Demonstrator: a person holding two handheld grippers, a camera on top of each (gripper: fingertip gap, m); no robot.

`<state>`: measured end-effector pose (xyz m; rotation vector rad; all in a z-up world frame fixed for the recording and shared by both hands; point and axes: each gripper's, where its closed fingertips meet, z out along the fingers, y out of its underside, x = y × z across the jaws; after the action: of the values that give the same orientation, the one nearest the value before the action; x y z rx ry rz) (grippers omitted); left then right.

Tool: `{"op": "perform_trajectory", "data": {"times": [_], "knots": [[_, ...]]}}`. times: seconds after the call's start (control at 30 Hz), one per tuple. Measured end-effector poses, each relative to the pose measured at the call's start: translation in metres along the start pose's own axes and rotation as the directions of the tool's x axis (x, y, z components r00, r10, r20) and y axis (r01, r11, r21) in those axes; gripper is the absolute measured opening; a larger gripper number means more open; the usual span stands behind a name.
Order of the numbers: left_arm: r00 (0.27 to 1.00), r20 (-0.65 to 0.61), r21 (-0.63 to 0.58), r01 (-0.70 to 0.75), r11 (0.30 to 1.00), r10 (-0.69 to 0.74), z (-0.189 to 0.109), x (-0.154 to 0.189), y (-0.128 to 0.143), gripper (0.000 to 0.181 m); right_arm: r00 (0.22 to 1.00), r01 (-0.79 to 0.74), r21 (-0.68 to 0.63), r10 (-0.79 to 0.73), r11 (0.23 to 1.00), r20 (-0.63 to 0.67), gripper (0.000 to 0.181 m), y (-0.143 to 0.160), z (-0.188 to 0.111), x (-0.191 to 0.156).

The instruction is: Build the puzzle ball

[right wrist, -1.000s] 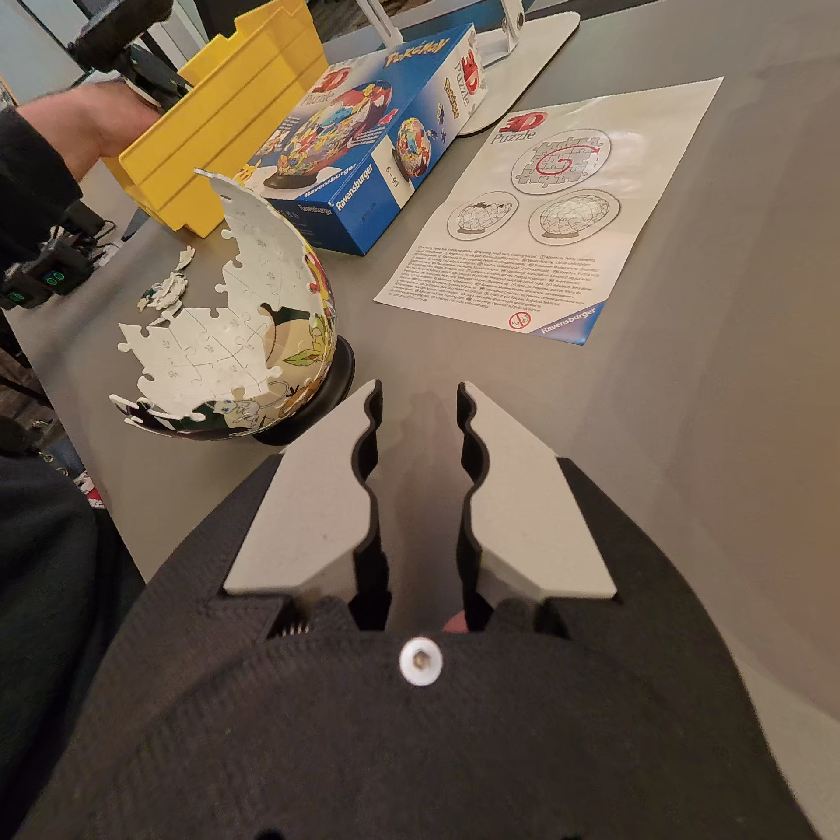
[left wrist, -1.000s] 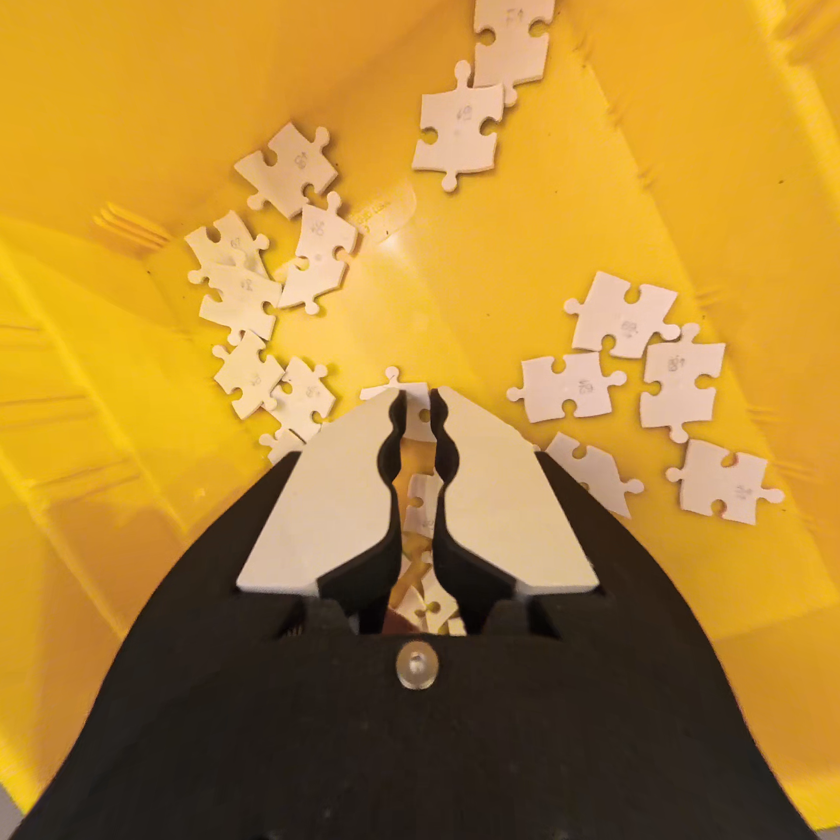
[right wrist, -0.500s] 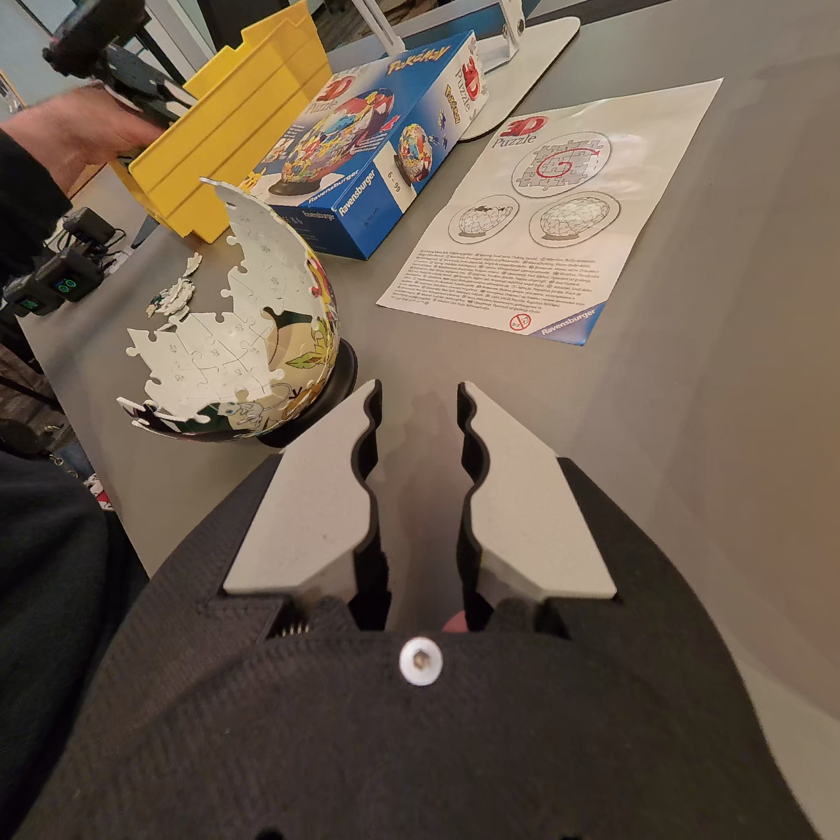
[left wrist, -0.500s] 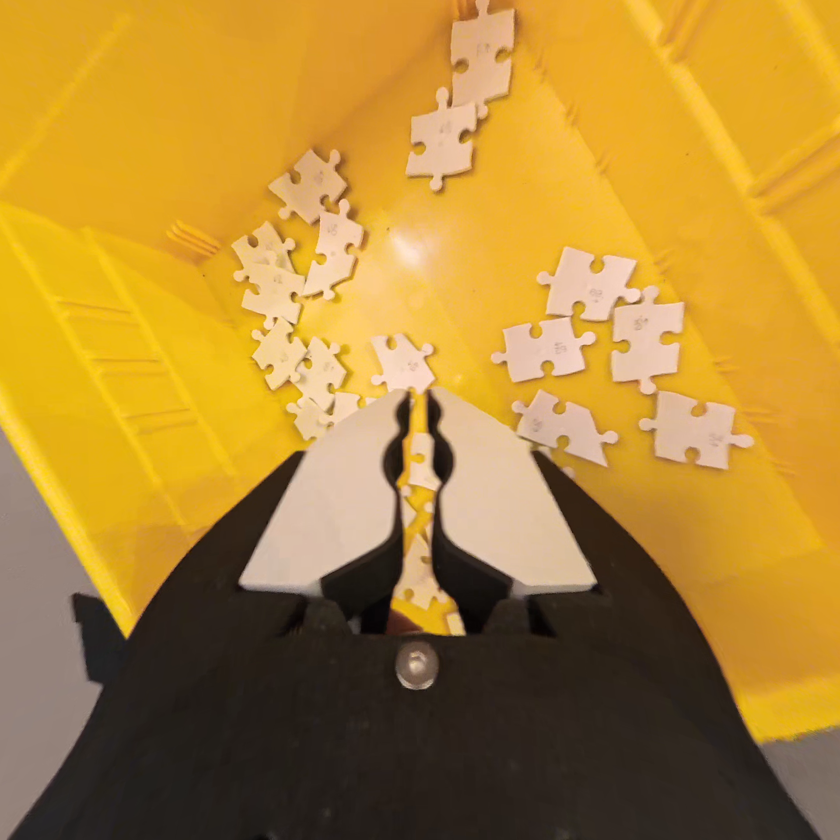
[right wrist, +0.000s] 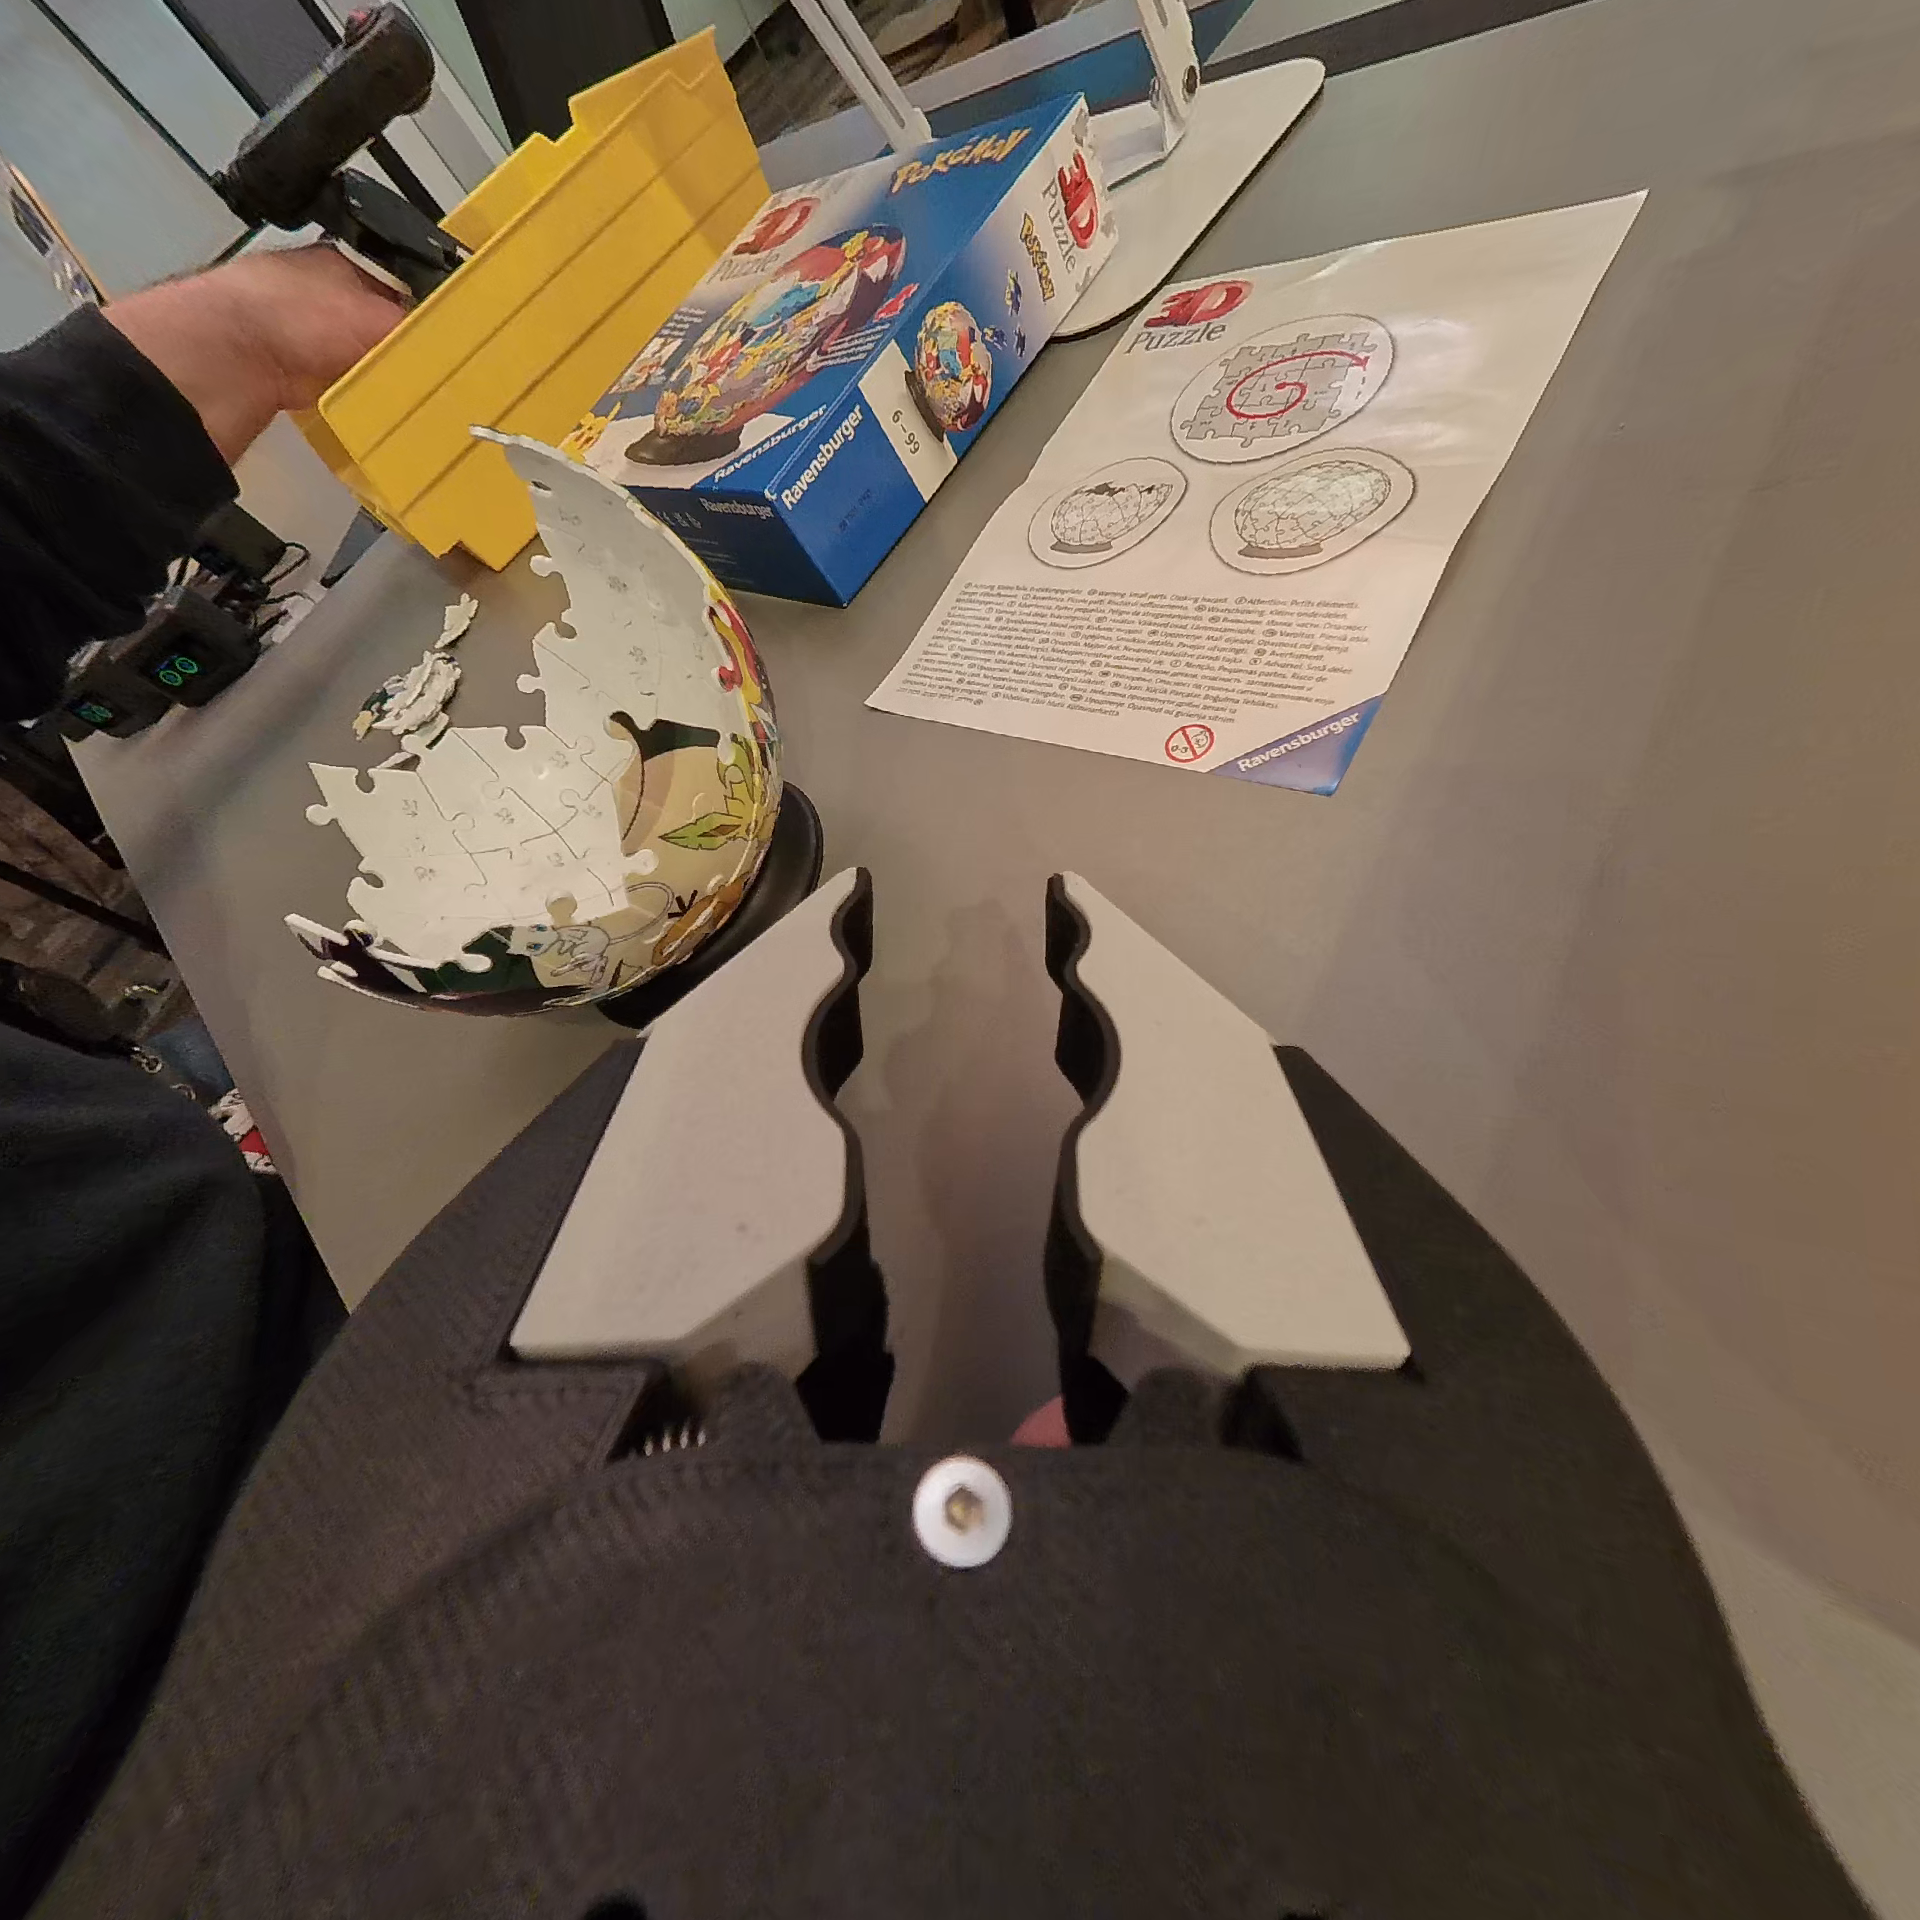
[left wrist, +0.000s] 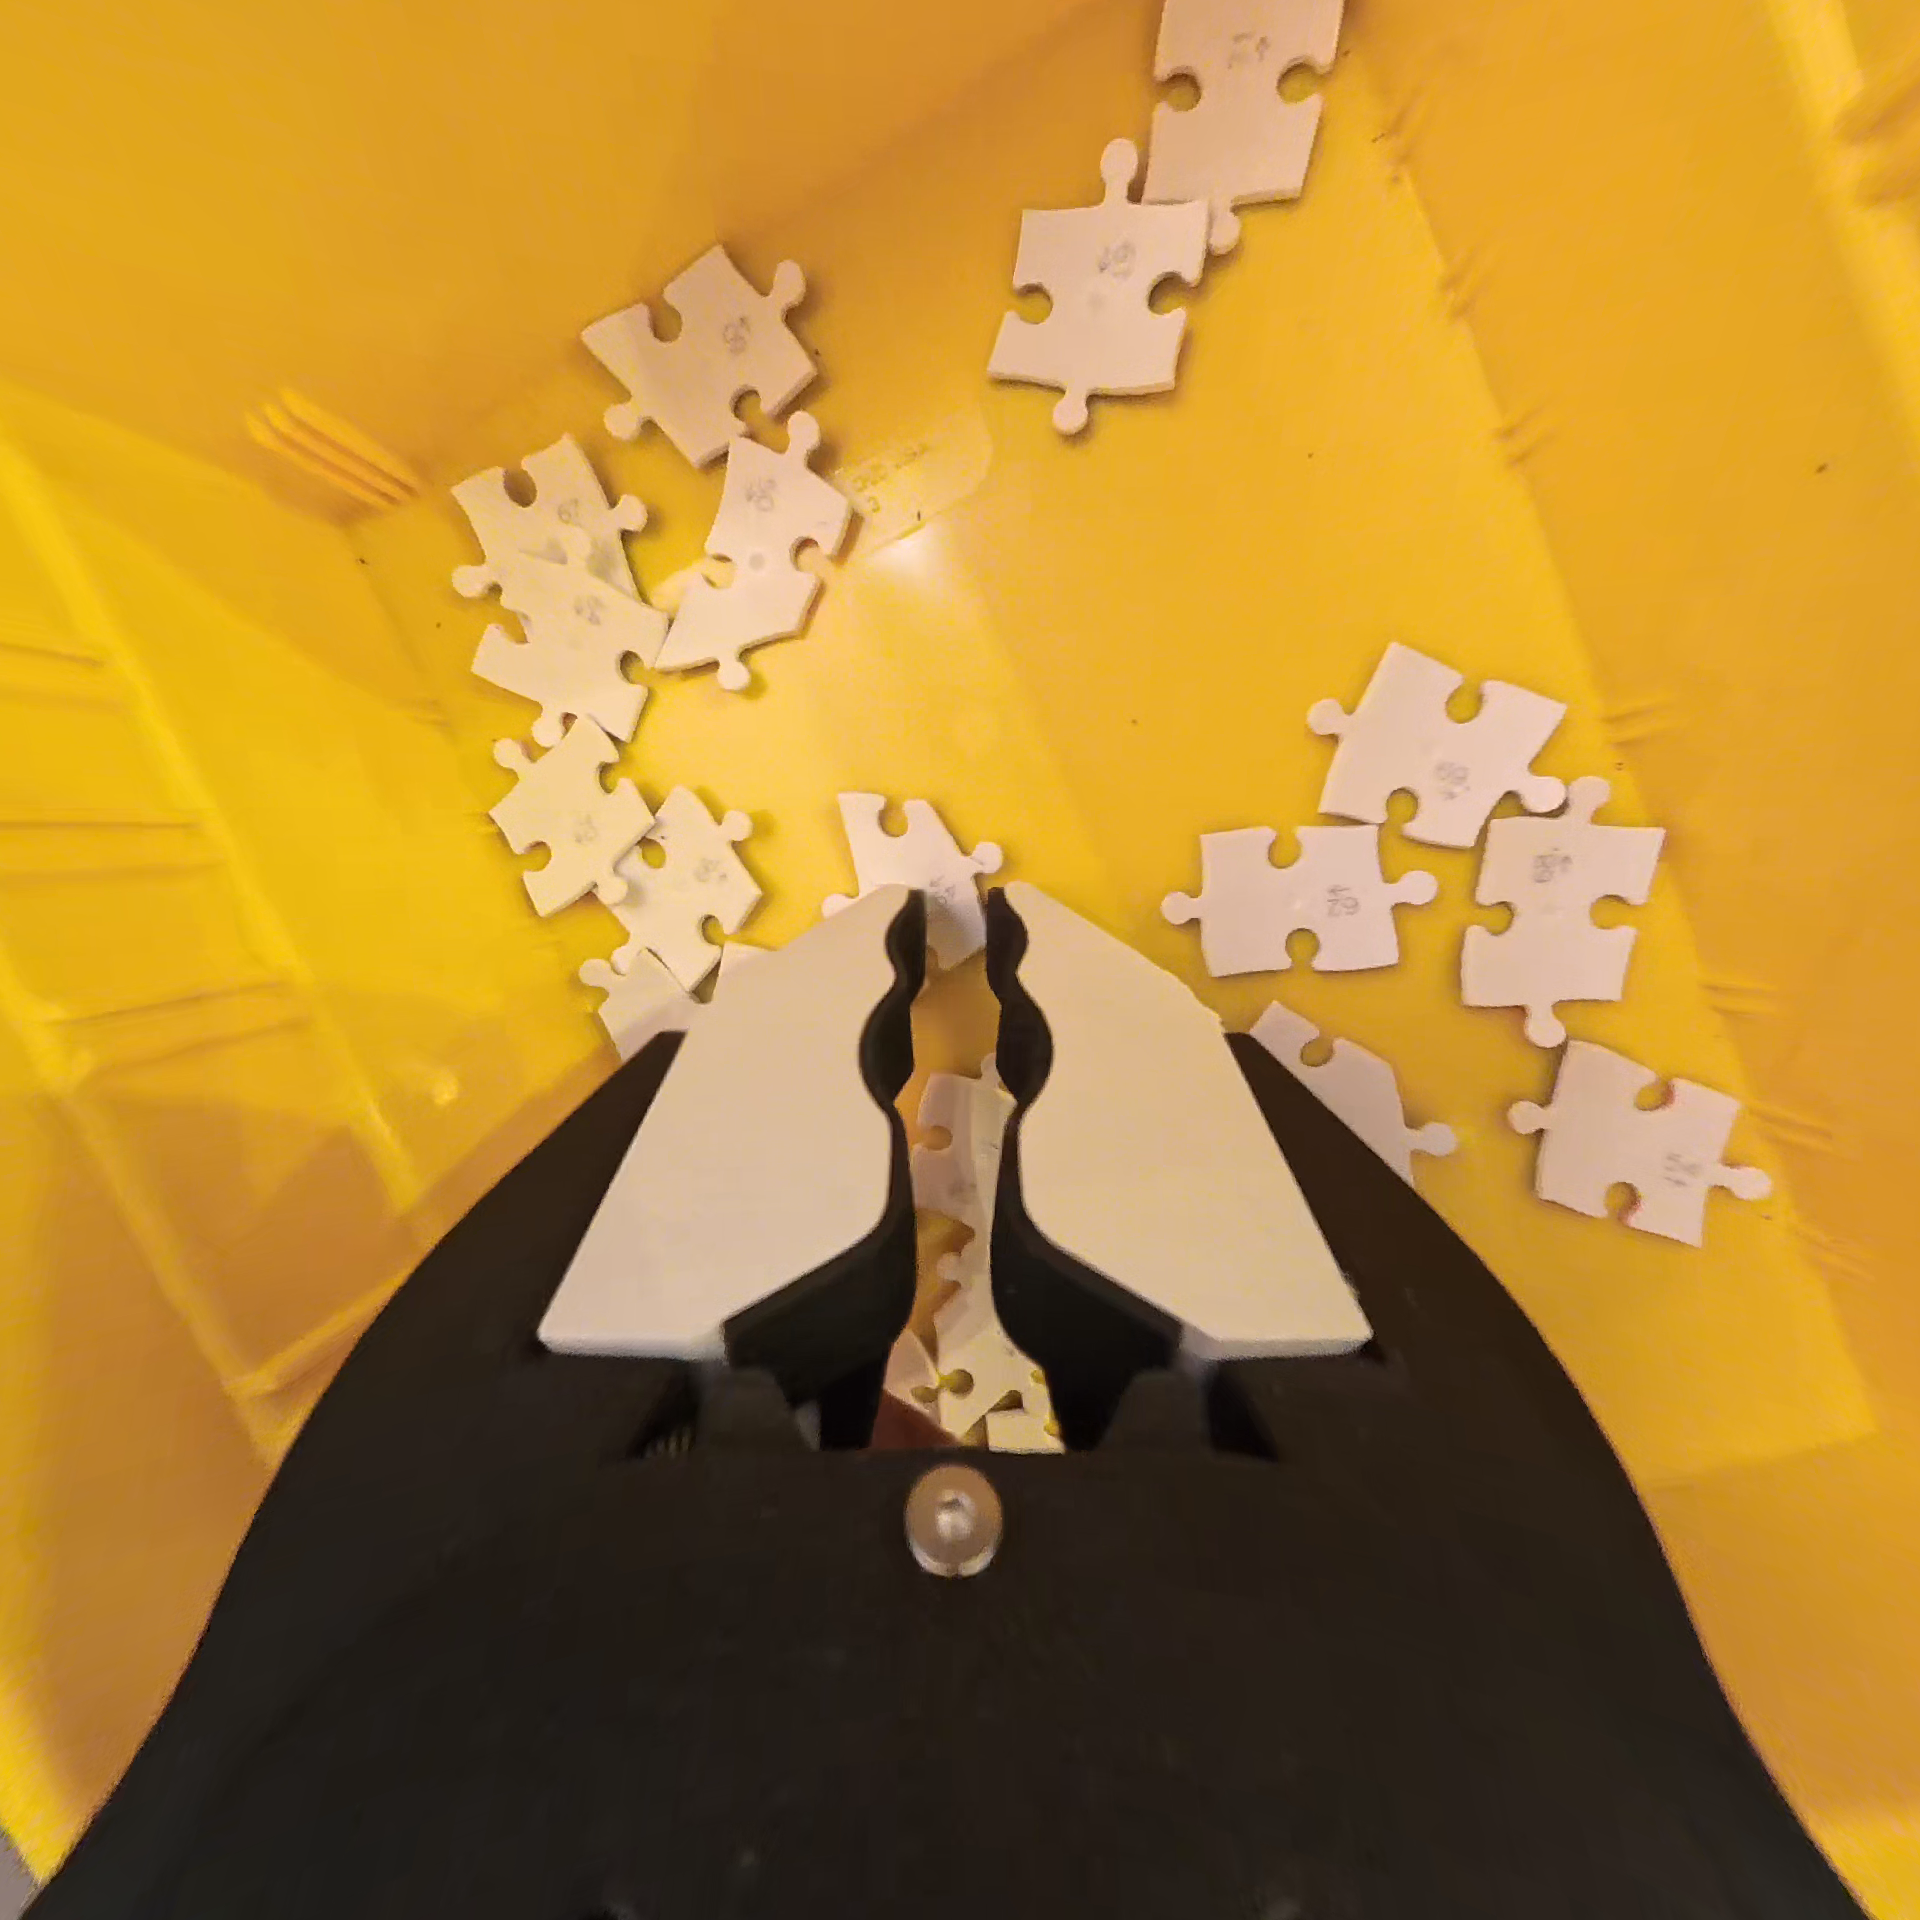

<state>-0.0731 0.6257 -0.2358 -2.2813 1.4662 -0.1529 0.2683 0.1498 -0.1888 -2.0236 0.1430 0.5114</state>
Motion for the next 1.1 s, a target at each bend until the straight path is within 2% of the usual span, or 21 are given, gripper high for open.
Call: {"op": "perform_trajectory", "data": {"times": [0.07,0.27,0.43,0.53,0.6,0.73,0.9,1.1], "knots": [[1.000,0.000,-0.004,-0.025,1.000,0.025,0.000,0.003,0.000,0.000,1.000,0.001,0.003,-0.001,1.000,0.003,0.032,0.000,0.000,-0.001],[0.999,0.025,0.001,-0.046,0.999,0.046,-0.003,0.002,0.002,0.000,1.000,-0.004,0.014,0.004,1.000,0.013,0.032,-0.002,-0.002,-0.001],[0.998,0.041,0.053,-0.046,0.998,0.044,-0.017,-0.003,-0.006,0.000,1.000,-0.007,0.016,0.007,1.000,0.017,0.033,-0.002,-0.002,-0.001],[0.997,0.034,0.037,-0.068,0.997,0.066,-0.019,-0.004,-0.005,0.000,1.000,-0.010,0.017,0.009,1.000,0.018,0.033,-0.002,-0.002,-0.001],[0.998,0.026,0.000,-0.056,0.998,0.056,-0.013,-0.005,-0.002,0.032,1.000,-0.009,0.017,0.009,1.000,0.018,0.033,-0.002,-0.002,-0.001],[1.000,-0.005,-0.025,-0.024,0.999,0.023,-0.003,-0.001,0.000,0.046,1.000,-0.008,0.017,0.008,1.000,0.017,0.033,-0.002,-0.002,-0.001],[0.991,-0.088,-0.041,0.099,0.994,-0.102,0.002,0.000,-0.001,0.034,1.000,-0.013,0.019,0.013,1.000,0.020,0.033,-0.002,-0.003,-0.001],[0.989,-0.080,-0.018,0.126,0.992,-0.128,0.002,-0.002,-0.002,0.031,1.000,-0.017,0.022,0.016,1.000,0.026,0.033,-0.003,-0.003,-0.001]]}}
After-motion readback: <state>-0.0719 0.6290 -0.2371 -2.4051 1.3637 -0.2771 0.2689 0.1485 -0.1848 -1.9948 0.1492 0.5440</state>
